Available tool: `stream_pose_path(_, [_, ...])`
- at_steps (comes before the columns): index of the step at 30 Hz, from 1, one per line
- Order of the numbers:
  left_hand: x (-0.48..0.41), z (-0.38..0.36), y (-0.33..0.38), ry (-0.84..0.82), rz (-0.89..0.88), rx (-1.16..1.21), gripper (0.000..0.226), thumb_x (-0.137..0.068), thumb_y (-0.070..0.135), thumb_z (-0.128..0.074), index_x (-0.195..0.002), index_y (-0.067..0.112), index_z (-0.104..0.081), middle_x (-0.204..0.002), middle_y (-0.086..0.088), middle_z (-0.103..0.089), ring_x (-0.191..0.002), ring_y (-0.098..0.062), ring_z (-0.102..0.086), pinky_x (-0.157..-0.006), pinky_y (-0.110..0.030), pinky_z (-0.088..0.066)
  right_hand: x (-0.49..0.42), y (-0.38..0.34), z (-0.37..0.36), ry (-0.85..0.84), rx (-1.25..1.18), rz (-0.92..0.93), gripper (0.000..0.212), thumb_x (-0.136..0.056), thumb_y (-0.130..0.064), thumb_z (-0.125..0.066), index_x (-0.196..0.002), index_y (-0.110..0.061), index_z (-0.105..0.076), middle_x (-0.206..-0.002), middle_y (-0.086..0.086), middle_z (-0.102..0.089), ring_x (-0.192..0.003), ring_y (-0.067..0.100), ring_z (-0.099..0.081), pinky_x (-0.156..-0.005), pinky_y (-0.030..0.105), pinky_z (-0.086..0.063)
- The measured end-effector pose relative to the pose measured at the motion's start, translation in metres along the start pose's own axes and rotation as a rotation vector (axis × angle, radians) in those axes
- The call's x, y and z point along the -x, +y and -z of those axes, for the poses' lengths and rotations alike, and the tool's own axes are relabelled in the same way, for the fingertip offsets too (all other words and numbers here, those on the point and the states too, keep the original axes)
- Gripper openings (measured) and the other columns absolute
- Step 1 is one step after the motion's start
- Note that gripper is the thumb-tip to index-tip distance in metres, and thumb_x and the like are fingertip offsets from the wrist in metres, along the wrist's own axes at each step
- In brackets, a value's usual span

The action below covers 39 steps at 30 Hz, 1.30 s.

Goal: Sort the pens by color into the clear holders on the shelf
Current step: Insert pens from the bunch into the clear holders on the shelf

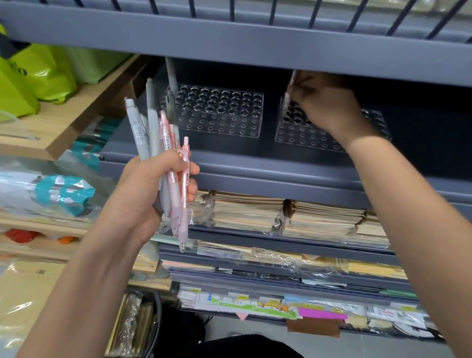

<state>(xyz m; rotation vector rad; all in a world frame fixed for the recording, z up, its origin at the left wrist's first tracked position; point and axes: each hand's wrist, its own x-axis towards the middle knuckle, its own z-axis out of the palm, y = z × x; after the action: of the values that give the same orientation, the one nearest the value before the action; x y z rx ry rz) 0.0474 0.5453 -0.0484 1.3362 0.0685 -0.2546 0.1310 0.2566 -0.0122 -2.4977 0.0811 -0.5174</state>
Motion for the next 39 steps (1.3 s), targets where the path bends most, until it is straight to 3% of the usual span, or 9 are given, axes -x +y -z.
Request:
stream_pose_path(9, [-0.002,0.002,-0.005,-0.031,0.0,-0.026,0.019,-0.068,0.015,-0.061,-0.063,0.02,-0.079,-0.072,-0.01,-0.067,-0.054,-0.018,-0.06,-0.052,-0.026,-0.052,0.0,0.001,0.009,-0.092,-0.074,-0.106,0.018,-0.091,-0.041,-0.059,-0.103,-0.029,-0.067,-0.1,-0.008,-0.068,-0.094,0.015,-0.065,-0.083,0.022,-0.047])
stream_pose_path(12, [-0.003,0.0,-0.005,-0.047,0.0,-0.026,0.022,-0.07,0.015,-0.06,-0.063,0.023,-0.08,-0.08,-0.009,-0.074,-0.056,-0.017,-0.062,-0.054,-0.025,-0.053,0.016,-0.006,0.01,0.193,0.046,-0.114,0.031,-0.092,-0.044,-0.056,-0.106,-0.02,-0.07,-0.103,-0.003,-0.07,-0.101,0.016,-0.062,-0.086,0.018,-0.037])
stream_pose_path(14, [-0.005,-0.002,-0.006,-0.058,-0.003,-0.01,0.024,-0.07,0.014,-0.059,-0.062,0.023,-0.08,-0.081,-0.009,-0.074,-0.056,-0.017,-0.062,-0.053,-0.026,-0.053,0.038,-0.024,0.006,0.399,-0.01,-0.081,0.03,-0.09,-0.038,-0.057,-0.1,-0.015,-0.073,-0.098,0.006,-0.073,-0.098,0.024,-0.065,-0.089,0.027,-0.041])
stream_pose_path(17, [-0.008,-0.007,-0.007,-0.077,-0.002,0.016,0.026,-0.069,0.012,-0.058,-0.061,0.025,-0.08,-0.078,-0.01,-0.073,-0.053,-0.017,-0.061,-0.05,-0.026,-0.052,0.067,-0.056,-0.008,0.124,-0.408,-0.009,0.008,-0.084,-0.03,-0.068,-0.078,-0.026,-0.073,-0.073,-0.006,-0.071,-0.073,0.012,-0.065,-0.074,0.029,-0.051])
stream_pose_path(21, [-0.014,-0.012,-0.01,-0.097,-0.007,0.0,0.018,-0.069,0.011,-0.06,-0.082,0.007,-0.072,-0.069,-0.012,-0.069,-0.051,-0.02,-0.061,-0.049,-0.028,-0.052,0.077,-0.075,-0.023,-0.295,-0.436,0.012,0.009,-0.082,-0.036,-0.074,-0.078,-0.028,-0.074,-0.073,-0.013,-0.072,-0.066,0.0,-0.064,-0.063,0.016,-0.05])
stream_pose_path(27, [-0.017,-0.015,-0.012,-0.176,-0.034,-0.026,0.021,-0.071,0.007,-0.063,-0.092,0.003,-0.063,-0.071,-0.014,-0.069,-0.052,-0.025,-0.062,-0.051,-0.03,-0.053,0.072,-0.076,-0.03,-0.459,-0.466,-0.007,0.023,-0.081,-0.041,-0.074,-0.081,-0.018,-0.075,-0.075,-0.005,-0.073,-0.064,0.0,-0.062,-0.062,0.019,-0.051])
stream_pose_path(31, [-0.021,-0.016,-0.011,-0.173,-0.035,-0.032,0.027,-0.072,0.009,-0.061,-0.097,0.001,-0.066,-0.075,-0.016,-0.072,-0.062,-0.029,-0.071,-0.053,-0.029,-0.055,0.069,-0.073,-0.035,-0.492,-0.557,-0.053,0.016,-0.083,-0.035,-0.073,-0.082,-0.018,-0.074,-0.064,-0.009,-0.067,-0.049,-0.003,-0.051,-0.041,0.015,-0.036])
stream_pose_path(35, [-0.025,-0.019,-0.011,-0.128,-0.004,0.055,0.035,-0.073,0.01,-0.058,-0.105,-0.004,-0.06,-0.078,-0.018,-0.074,-0.075,-0.036,-0.075,-0.058,-0.03,-0.058,0.064,-0.064,-0.036,-0.38,-0.866,-0.115,0.01,-0.089,-0.016,-0.066,-0.081,-0.015,-0.071,-0.074,0.006,-0.065,-0.046,0.01,-0.042,-0.038,0.02,-0.029])
stream_pose_path(39, [-0.027,-0.018,-0.009,-0.12,0.0,0.027,0.028,-0.071,0.011,-0.061,-0.098,0.003,-0.059,-0.072,-0.015,-0.069,-0.049,-0.025,-0.058,-0.046,-0.027,-0.047,0.062,-0.048,-0.021,0.004,-1.16,-0.058,0.021,-0.088,-0.005,-0.053,-0.075,-0.014,-0.066,-0.075,0.011,-0.07,-0.047,0.022,-0.055,-0.043,0.026,-0.044])
